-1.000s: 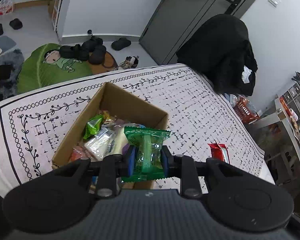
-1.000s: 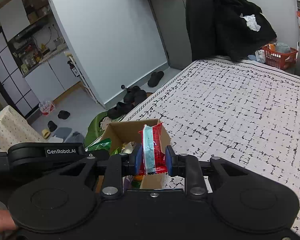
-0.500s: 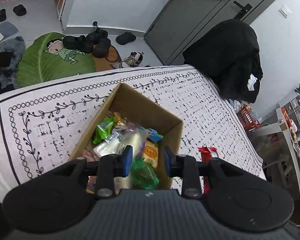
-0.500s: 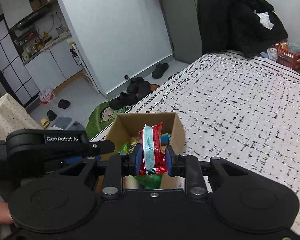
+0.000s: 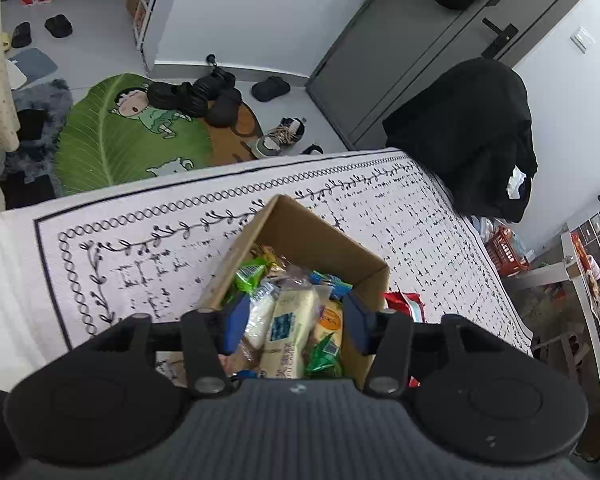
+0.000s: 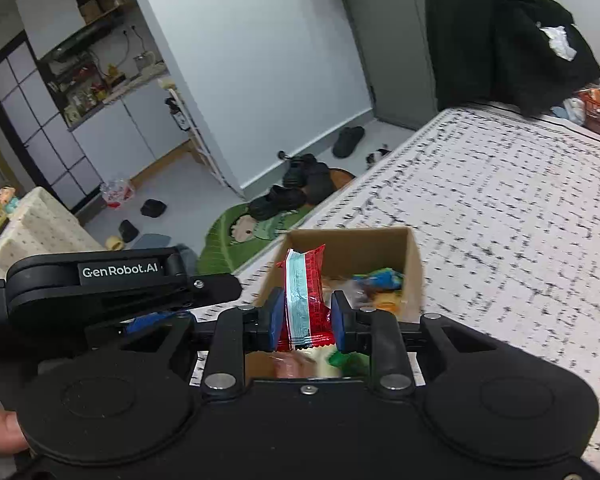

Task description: Organize snacks

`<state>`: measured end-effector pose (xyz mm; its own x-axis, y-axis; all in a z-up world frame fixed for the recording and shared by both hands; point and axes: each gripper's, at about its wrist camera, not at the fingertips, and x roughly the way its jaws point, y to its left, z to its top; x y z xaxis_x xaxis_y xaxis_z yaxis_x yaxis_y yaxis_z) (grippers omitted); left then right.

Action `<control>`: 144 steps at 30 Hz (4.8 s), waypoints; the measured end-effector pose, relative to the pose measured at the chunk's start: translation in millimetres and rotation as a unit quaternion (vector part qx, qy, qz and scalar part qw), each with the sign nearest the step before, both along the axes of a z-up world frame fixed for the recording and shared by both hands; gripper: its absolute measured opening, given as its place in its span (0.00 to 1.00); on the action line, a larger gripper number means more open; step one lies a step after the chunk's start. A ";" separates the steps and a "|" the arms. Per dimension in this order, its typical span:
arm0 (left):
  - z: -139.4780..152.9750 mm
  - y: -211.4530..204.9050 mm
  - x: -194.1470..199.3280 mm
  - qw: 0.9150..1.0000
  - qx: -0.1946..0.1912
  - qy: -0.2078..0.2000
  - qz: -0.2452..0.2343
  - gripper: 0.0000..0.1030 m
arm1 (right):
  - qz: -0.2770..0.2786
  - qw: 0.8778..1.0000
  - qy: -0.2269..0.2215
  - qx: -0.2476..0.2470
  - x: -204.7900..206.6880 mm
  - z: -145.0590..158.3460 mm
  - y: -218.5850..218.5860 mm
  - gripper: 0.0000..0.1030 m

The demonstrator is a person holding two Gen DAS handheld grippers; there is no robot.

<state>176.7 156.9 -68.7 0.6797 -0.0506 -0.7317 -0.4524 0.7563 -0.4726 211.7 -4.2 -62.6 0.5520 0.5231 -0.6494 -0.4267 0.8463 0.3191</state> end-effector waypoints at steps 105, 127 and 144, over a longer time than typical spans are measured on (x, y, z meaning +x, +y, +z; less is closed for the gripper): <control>113.0 -108.9 -202.3 0.966 0.198 -0.068 -0.150 1.00 | -0.070 0.995 -0.066 0.007 -176.7 91.2 -135.4 1.00; 113.4 -108.7 -200.1 0.966 0.200 -0.068 -0.151 1.00 | -0.069 0.995 -0.072 -0.016 -177.1 94.8 -127.5 1.00; 111.1 -105.8 -199.9 0.964 0.208 -0.063 -0.154 1.00 | -0.061 0.995 -0.073 -0.037 -178.1 97.0 -119.9 1.00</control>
<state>-23.2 51.1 42.4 0.7636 0.0158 -0.6455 -0.1351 0.9815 -0.1358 33.6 -124.1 34.4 0.7000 0.3996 -0.5919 -0.3561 0.9137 0.1958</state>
